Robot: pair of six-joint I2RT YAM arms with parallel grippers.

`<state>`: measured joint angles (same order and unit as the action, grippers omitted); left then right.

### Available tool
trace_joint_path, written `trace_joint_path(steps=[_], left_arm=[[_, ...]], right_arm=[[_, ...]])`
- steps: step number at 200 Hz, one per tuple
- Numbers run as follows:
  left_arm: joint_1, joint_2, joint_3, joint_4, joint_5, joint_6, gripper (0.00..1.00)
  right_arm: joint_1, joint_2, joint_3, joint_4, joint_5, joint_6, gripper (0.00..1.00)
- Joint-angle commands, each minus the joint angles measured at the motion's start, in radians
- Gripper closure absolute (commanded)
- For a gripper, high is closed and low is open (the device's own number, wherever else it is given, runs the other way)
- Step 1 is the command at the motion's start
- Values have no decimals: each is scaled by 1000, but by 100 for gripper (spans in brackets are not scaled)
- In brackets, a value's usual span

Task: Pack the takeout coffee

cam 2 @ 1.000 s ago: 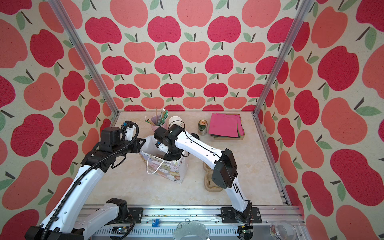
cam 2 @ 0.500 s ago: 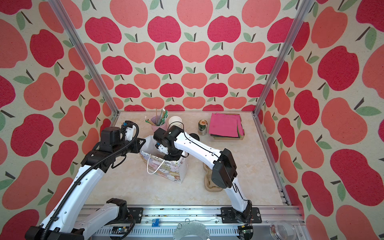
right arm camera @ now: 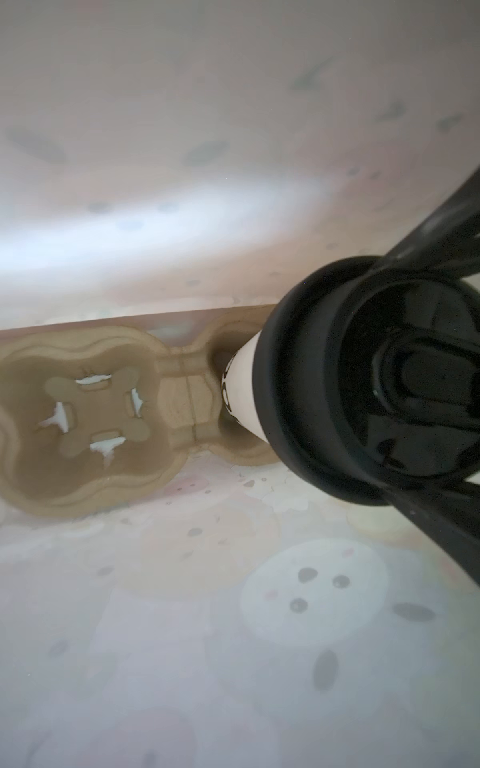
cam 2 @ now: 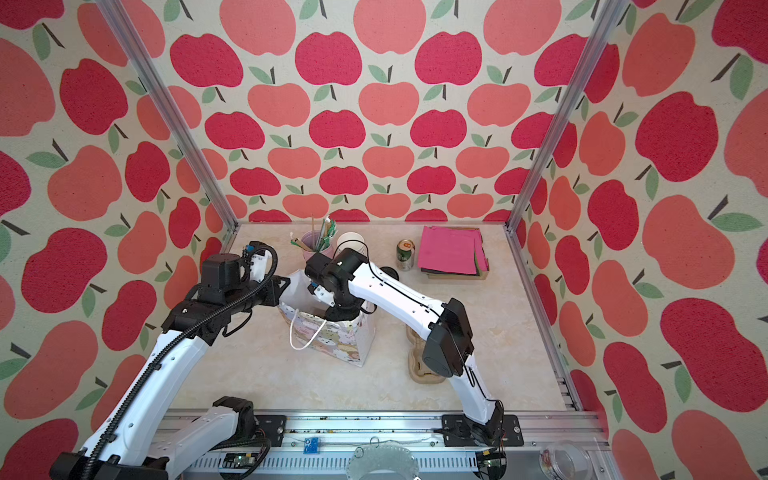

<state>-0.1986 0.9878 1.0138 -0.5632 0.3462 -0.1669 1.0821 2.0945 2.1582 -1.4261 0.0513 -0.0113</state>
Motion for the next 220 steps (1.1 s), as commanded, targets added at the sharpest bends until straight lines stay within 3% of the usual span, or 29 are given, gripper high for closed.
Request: trace_joint_path(steps=[1, 118, 220], left_arm=[[1, -10, 7, -16, -16, -4, 100], [-99, 8, 75, -78, -147, 64, 100], [-109, 8, 68, -88, -153, 70, 100]], right_arm=[[12, -34, 74, -37, 6, -2, 35], [15, -53, 201, -44, 76, -12, 36], [20, -93, 260, -53, 101, -21, 36]])
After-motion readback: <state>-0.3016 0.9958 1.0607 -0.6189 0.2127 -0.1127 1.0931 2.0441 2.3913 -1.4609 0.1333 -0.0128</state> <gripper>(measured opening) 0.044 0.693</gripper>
